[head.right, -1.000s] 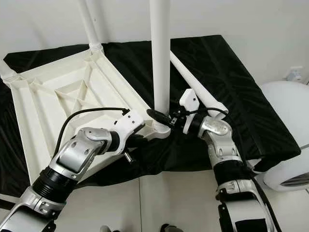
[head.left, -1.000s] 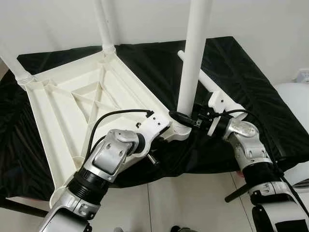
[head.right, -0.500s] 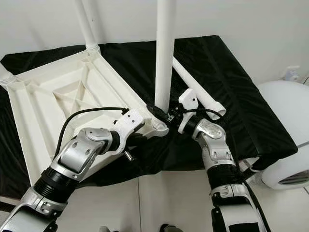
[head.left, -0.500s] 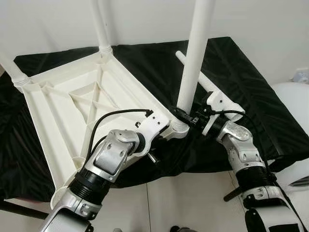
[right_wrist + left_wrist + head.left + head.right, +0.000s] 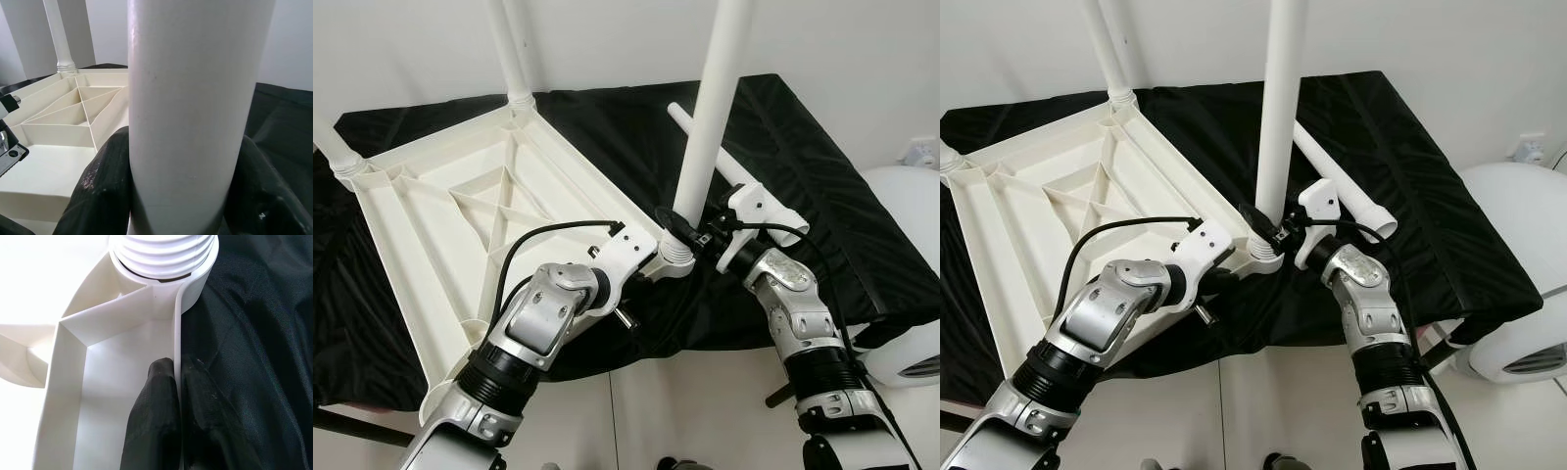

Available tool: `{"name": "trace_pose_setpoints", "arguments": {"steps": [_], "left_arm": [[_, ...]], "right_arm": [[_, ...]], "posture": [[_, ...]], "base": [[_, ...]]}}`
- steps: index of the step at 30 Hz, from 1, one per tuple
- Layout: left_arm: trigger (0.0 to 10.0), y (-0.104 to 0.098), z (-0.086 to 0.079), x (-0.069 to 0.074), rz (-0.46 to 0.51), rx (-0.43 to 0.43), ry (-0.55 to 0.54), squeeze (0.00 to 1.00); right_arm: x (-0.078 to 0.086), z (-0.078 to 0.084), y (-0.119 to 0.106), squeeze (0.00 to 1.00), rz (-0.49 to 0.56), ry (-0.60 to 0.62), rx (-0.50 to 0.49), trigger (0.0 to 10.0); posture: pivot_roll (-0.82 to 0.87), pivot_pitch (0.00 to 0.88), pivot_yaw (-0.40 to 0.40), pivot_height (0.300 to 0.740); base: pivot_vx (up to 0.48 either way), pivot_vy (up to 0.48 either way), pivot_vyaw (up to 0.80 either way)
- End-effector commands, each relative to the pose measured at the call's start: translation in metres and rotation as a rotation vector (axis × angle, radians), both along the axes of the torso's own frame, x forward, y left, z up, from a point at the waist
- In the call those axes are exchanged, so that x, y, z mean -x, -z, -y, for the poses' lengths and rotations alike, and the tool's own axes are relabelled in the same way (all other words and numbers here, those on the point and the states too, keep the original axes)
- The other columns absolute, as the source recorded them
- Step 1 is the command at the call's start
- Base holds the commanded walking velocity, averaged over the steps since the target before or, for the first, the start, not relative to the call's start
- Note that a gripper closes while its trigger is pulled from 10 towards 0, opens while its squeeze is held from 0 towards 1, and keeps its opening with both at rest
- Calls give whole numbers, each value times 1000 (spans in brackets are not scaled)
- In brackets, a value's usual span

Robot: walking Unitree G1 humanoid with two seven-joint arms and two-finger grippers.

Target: Building children table

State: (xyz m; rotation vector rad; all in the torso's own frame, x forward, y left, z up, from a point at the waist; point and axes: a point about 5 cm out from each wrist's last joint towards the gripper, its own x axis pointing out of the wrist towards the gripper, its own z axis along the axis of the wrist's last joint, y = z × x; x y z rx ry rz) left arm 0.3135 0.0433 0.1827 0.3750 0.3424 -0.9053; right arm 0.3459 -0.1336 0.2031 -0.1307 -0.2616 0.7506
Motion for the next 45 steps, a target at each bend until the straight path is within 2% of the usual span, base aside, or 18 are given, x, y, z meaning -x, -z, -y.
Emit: {"name": "trace_pose_setpoints", "arguments": {"steps": [1, 3, 5, 6, 8, 10, 18, 22, 23, 32, 38, 45], "left_arm": [[10000, -1, 1, 2, 19, 22, -9, 0], [10000, -1, 1, 2, 19, 23, -9, 0], [10000, 0, 2, 2, 19, 24, -10, 0], [10000, 0, 2, 2, 19, 24, -10, 0], [10000, 0, 1, 2, 18, 24, -11, 0], [10000, 0, 1, 2, 18, 23, -12, 0], [10000, -1, -2, 0, 23, 16, -16, 0], [10000, -2, -2, 0, 25, 17, -19, 0], [10000, -2, -2, 0, 24, 19, -19, 0], [10000, -2, -3, -1, 23, 20, -24, 0], [10000, 0, -5, 0, 19, 20, -32, 0], [10000, 3, -7, 1, 20, 2, -37, 0]], "right_arm": [[2, 4, 32, 0, -133, 34, 46, 10000], [2, 4, 28, 0, -115, 34, 25, 10000], [1, 6, 17, 0, -83, 48, -59, 10000], [1, 6, 17, 0, -83, 48, -59, 10000], [-1, 9, 6, 0, -68, 64, -125, 10000], [-2, 10, 3, 0, -65, 69, -138, 10000], [-3, 10, 9, 0, -75, 105, -69, 10000], [1, 4, 13, 0, -63, 101, -32, 10000], [3, 1, 15, 0, -43, 90, 8, 10000], [4, 5, 25, 0, -38, 123, 106, 10000], [6, 0, 29, 0, -52, 145, 95, 10000], [10, -5, 31, 0, -67, 234, 51, 10000]], "posture": [[-105, 121, 49, 740], [-105, 121, 50, 740], [-104, 125, 48, 740], [-104, 125, 48, 740], [-101, 127, 48, 740], [-101, 127, 48, 740], [-101, 136, 49, 740], [-102, 144, 50, 740], [-102, 148, 50, 740], [-98, 155, 49, 740], [-97, 160, 48, 740], [-95, 174, 47, 740]], "base": [[0, 0, 0], [0, 0, 0], [0, 0, 0], [0, 0, 0], [0, 0, 0], [0, 0, 0], [0, 0, 0], [0, 0, 0], [0, 0, 0], [0, 0, 0], [0, 0, 0], [0, 0, 0]]}}
